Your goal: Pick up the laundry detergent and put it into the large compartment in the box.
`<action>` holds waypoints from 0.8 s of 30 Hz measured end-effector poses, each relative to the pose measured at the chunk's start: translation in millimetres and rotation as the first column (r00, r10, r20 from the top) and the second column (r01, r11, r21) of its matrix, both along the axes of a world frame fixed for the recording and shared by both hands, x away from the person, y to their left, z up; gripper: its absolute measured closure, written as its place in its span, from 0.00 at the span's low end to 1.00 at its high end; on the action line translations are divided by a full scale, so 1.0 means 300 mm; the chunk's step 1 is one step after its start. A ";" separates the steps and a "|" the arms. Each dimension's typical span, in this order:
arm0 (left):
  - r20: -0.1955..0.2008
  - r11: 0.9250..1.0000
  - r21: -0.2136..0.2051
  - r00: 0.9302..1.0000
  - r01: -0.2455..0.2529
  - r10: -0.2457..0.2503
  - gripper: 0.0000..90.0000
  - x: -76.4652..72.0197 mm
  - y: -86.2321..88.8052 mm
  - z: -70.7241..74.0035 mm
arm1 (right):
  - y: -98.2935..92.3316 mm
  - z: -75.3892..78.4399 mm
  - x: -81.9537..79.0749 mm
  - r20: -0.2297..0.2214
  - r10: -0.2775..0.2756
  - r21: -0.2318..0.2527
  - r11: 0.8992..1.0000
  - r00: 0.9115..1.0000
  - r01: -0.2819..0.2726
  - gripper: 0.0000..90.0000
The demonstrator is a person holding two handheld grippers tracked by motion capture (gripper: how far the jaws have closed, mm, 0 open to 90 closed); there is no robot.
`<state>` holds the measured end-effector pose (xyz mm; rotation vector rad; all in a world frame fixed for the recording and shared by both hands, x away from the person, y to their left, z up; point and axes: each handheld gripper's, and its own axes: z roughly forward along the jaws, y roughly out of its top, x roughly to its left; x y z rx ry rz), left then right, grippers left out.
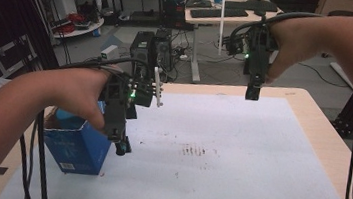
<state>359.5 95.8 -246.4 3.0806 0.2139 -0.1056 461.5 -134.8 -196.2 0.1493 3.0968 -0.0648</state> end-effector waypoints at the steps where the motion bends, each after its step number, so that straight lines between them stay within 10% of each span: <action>1: 0.005 1.000 -0.004 1.000 0.002 -0.002 0.02 -0.003 -0.003 0.000 | -0.002 0.000 0.001 0.002 -0.002 0.005 1.000 1.000 0.002 0.04; 24: -0.006 1.000 0.011 1.000 0.024 -0.024 0.02 0.007 -0.040 -0.005 | -0.020 -0.006 0.014 -0.002 0.002 0.008 1.000 1.000 -0.002 0.04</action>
